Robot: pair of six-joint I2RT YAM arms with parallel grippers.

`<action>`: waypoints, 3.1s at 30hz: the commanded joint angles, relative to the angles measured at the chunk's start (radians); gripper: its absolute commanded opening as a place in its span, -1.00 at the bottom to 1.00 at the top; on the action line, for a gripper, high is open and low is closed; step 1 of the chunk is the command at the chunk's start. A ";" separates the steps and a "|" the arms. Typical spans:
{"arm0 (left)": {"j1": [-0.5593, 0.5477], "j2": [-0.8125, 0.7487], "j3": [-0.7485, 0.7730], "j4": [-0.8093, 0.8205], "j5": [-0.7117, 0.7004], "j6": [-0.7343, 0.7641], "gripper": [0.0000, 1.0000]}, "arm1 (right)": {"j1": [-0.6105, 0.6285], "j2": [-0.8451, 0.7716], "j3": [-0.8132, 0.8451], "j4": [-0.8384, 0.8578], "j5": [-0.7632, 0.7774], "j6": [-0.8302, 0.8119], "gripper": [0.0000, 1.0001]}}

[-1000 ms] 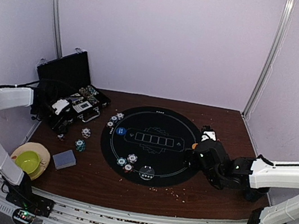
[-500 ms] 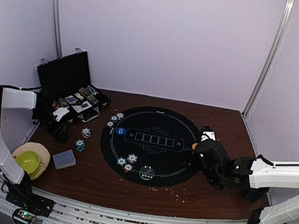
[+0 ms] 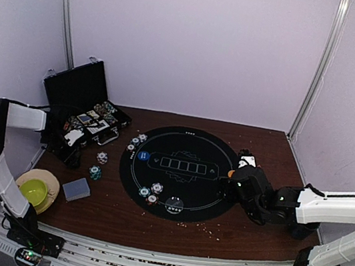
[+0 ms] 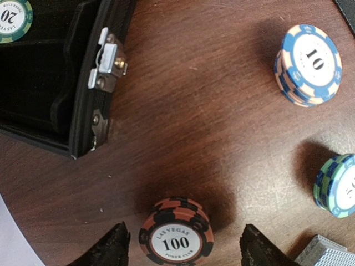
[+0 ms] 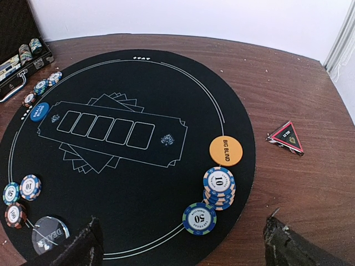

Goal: Distribute texas hold em gaming equipment
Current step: Pick up the pile of poker chips from the pile of poker chips, then place the poker chips pile at the big blind area.

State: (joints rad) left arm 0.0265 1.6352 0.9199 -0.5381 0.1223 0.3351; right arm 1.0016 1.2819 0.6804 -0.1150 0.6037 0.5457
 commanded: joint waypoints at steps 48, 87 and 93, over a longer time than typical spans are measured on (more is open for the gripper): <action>0.006 -0.100 0.021 0.000 -0.035 0.037 -0.62 | -0.002 0.005 0.022 0.005 0.007 -0.006 1.00; -0.886 0.645 1.161 -0.340 0.128 0.069 -0.70 | -0.003 -0.182 -0.063 0.012 0.225 0.061 1.00; -0.920 0.697 1.237 -0.256 0.193 0.069 -0.70 | -0.002 -0.309 -0.116 0.049 0.248 0.052 1.00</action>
State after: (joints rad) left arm -0.8753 2.3196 2.0979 -0.8604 0.2478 0.3870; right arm 1.0016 1.0424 0.5953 -0.0963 0.7975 0.5926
